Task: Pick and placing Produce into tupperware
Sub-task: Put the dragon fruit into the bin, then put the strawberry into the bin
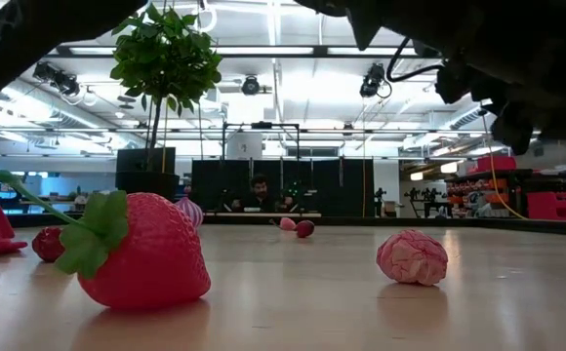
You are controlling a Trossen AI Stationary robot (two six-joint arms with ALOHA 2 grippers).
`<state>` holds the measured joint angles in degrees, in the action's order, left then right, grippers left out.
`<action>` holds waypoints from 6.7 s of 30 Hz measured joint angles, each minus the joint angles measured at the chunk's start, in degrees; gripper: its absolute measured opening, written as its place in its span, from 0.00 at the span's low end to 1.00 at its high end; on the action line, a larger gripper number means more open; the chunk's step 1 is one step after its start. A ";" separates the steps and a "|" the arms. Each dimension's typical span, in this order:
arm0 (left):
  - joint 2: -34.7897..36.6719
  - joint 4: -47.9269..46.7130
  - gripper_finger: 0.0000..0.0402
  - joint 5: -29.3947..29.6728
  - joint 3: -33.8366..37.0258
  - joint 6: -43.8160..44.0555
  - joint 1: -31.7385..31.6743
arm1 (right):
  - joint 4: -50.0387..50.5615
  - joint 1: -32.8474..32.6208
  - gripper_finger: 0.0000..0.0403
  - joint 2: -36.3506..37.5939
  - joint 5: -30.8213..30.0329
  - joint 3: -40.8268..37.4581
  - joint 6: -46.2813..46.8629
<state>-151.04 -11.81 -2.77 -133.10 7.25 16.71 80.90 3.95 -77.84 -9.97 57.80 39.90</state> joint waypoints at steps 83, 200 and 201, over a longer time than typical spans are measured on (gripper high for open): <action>13.44 -63.16 0.54 -5.47 4.26 80.96 17.33 | -8.35 0.01 0.47 0.02 1.02 0.00 -14.62; 4.33 -14.55 0.00 -1.08 -1.46 24.68 3.29 | 7.98 -15.76 0.42 32.81 -7.84 -0.07 8.12; 3.75 -14.11 0.00 -1.04 -1.47 24.65 3.27 | 7.98 -15.76 0.42 32.81 -7.84 -0.07 8.11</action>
<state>-147.29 -25.92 -3.81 -134.57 31.90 19.99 88.88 -11.81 -45.04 -17.80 57.74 48.01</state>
